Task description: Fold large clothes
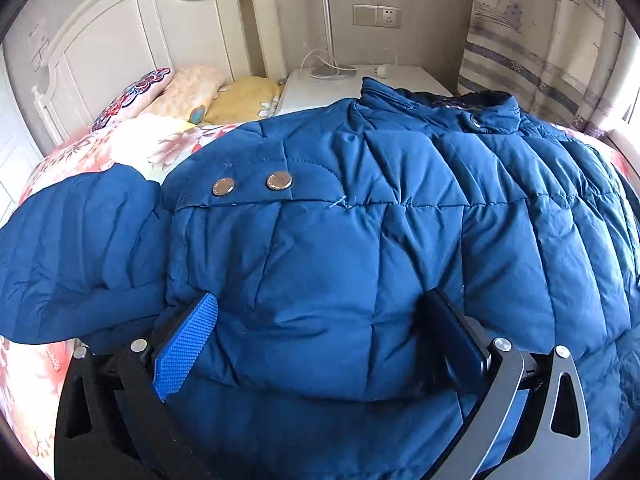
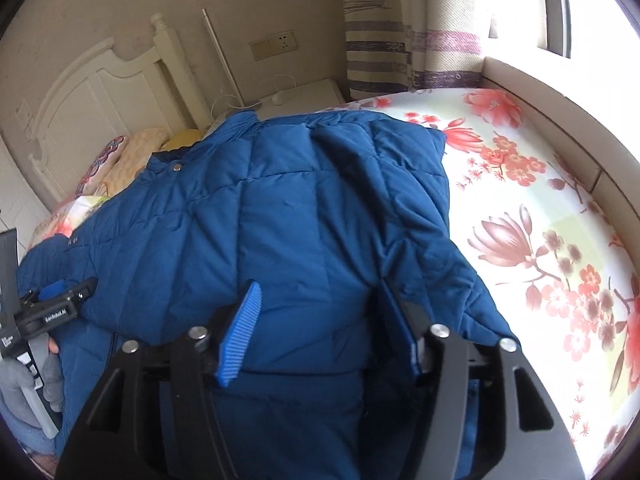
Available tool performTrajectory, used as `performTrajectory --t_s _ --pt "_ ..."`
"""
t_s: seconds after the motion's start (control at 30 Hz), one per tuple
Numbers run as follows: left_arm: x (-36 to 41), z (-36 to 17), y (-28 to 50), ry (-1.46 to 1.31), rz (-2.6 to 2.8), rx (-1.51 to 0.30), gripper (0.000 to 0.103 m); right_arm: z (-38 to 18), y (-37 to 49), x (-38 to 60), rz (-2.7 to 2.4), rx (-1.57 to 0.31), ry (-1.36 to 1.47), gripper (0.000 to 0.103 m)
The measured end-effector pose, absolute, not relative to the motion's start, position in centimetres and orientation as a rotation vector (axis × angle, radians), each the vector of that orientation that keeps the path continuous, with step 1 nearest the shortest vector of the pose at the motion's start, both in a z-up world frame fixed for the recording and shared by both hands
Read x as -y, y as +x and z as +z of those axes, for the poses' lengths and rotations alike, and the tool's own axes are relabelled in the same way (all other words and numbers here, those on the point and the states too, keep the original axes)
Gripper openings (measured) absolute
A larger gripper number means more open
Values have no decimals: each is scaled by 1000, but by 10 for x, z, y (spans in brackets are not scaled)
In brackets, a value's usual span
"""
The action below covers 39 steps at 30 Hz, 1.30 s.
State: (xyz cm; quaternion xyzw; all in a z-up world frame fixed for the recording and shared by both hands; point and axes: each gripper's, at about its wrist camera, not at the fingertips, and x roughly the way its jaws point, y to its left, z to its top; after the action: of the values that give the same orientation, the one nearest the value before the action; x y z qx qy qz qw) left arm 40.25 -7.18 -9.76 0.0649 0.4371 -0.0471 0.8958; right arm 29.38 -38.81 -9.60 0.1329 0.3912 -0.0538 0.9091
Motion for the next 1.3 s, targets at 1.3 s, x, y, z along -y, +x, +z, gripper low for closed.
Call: performTrajectory --t_s 1.3 --pt "69 -98 399 102 -111 -887 99 -82 431 340 -156 -958 8 98"
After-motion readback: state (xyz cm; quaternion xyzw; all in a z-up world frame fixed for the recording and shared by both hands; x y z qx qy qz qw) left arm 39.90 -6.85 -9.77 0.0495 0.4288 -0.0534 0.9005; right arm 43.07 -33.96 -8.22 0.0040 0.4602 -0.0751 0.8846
